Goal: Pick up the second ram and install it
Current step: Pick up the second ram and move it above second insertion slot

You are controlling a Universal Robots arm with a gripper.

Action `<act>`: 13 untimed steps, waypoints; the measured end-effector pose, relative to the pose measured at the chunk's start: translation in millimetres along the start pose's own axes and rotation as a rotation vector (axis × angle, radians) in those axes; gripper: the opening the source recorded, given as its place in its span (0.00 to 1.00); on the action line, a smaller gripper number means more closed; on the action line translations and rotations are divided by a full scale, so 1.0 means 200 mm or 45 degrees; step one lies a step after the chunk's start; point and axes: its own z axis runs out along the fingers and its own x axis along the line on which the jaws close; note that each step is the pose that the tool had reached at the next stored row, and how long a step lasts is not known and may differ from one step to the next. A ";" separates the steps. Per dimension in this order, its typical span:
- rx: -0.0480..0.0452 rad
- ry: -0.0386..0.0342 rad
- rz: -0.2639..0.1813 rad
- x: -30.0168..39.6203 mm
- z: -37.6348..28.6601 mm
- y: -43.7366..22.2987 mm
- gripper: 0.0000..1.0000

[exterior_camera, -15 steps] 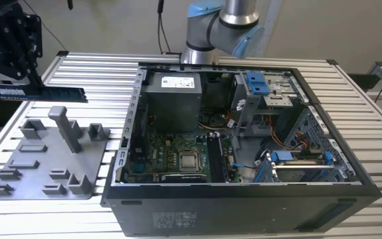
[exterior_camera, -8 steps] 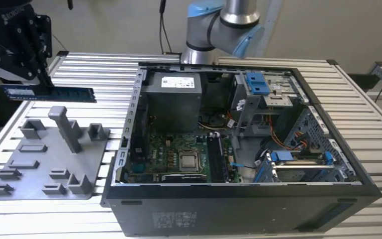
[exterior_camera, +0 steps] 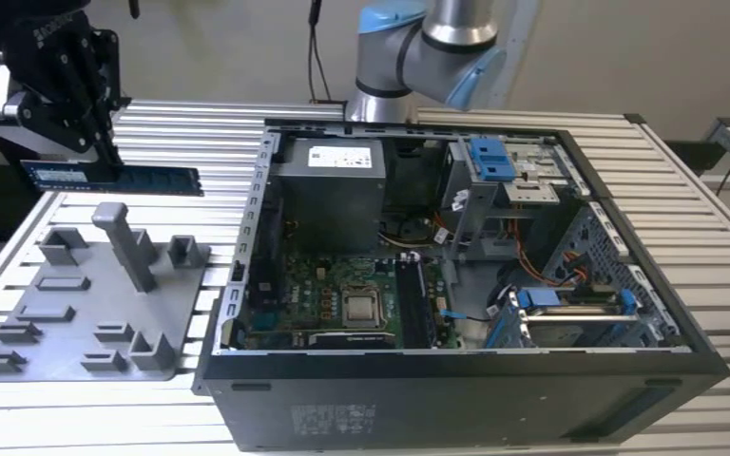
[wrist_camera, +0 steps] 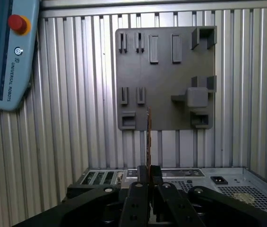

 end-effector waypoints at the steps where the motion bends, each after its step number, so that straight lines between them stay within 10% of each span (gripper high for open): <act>1: 0.000 0.0000 0.000 -0.001 0.000 -0.009 0.14; 13: 0.000 0.0001 0.000 -0.006 0.001 -0.120 0.14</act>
